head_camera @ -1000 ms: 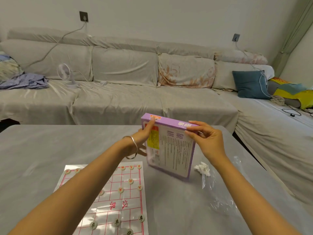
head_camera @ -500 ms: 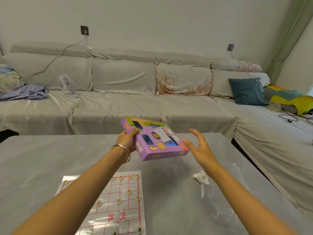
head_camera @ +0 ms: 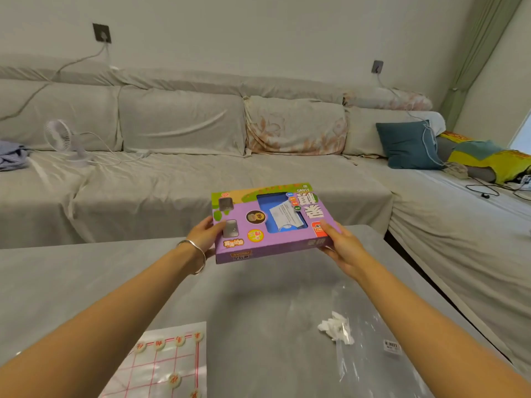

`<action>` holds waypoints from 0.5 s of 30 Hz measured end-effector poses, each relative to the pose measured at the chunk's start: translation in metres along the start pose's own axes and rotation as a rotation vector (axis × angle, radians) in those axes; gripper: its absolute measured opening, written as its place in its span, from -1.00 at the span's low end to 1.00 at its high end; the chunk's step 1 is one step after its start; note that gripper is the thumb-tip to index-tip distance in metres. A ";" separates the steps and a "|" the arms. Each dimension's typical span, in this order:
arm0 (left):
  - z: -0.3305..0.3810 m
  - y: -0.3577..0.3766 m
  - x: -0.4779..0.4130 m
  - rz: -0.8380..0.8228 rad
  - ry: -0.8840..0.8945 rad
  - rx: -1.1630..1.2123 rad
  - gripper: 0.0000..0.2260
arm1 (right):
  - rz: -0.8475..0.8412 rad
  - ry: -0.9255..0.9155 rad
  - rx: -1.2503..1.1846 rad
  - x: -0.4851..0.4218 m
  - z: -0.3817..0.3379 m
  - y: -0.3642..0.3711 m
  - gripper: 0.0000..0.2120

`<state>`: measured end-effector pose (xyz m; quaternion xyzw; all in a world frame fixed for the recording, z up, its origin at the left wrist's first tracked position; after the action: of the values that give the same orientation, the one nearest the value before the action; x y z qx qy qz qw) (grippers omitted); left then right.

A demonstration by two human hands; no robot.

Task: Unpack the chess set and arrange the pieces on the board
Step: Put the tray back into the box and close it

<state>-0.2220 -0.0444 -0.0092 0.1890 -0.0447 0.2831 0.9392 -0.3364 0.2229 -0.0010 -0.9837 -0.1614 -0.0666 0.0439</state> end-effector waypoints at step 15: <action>-0.158 0.050 -0.086 -0.001 0.114 -0.864 -0.59 | 0.081 0.180 0.630 -0.094 0.138 -0.108 -0.63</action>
<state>-0.3251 0.0102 -0.1553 -0.2374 -0.1072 0.2480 0.9331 -0.4434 0.3108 -0.1443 -0.9175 -0.1303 -0.0981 0.3628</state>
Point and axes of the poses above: each hand's wrist, its own x-axis away from the middle knuckle, its own y-axis out of the palm, z = x × y, the point moved 10 cm from there along -x, towards the middle knuckle, and after that the axes turned 12 degrees about x, right-handed, at the moved point
